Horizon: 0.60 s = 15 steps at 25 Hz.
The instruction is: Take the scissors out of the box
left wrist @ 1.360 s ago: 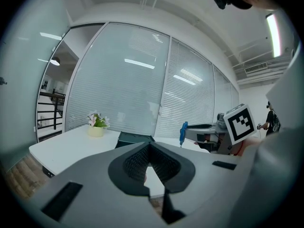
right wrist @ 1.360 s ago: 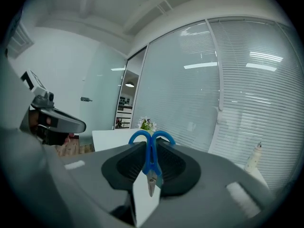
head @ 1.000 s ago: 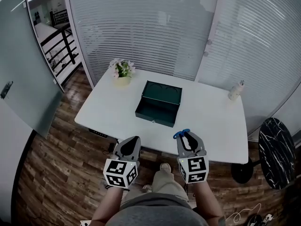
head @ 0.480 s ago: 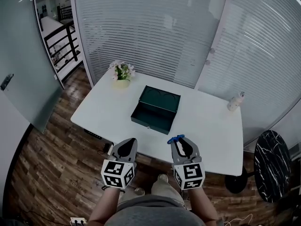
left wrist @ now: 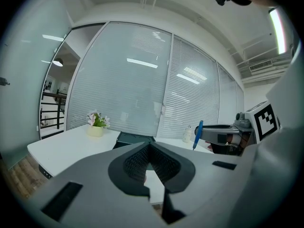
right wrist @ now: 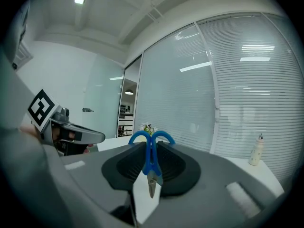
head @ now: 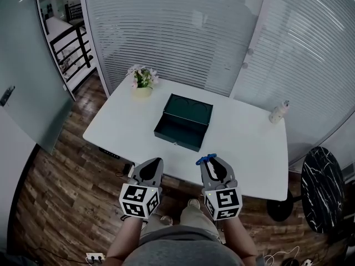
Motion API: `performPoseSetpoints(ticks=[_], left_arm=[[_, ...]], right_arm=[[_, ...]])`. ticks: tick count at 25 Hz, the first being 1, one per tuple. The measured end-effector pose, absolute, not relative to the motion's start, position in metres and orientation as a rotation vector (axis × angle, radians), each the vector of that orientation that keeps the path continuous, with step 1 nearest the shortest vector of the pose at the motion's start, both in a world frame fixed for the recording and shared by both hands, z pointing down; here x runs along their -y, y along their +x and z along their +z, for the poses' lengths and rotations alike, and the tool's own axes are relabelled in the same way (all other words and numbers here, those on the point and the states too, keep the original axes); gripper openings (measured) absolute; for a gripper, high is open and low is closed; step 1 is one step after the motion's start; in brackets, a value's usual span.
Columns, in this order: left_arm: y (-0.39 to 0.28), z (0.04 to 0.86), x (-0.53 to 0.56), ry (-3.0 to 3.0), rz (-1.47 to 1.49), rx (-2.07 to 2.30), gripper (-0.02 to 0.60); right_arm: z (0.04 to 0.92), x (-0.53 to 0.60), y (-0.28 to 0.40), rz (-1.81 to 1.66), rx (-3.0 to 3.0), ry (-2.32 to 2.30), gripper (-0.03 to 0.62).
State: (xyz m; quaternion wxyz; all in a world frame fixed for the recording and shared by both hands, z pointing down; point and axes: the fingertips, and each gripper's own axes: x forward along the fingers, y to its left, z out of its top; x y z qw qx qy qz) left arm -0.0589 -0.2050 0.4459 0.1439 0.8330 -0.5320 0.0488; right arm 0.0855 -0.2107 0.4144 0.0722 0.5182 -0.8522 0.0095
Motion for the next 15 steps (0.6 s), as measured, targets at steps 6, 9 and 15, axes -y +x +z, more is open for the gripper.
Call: performPoseSetpoints(ticks=[6,9,15], left_arm=[[-0.0568,0.4452,0.2065,2.419,0.147,1.515,0.005],[-0.0561,0.4444,0.2078,2.429,0.147,1.508,0.005],[-0.0613,0.4434,0.2113,2.436,0.155,1.501,0.005]], right_arm=[[0.4133,0.2108,0.0846,0.022,2.558,1.572,0.089],[0.4136,0.2119,0.0843,0.022,2.559,1.579,0.089],[0.4128,0.2145,0.0782,0.017,2.556,1.58,0.089]])
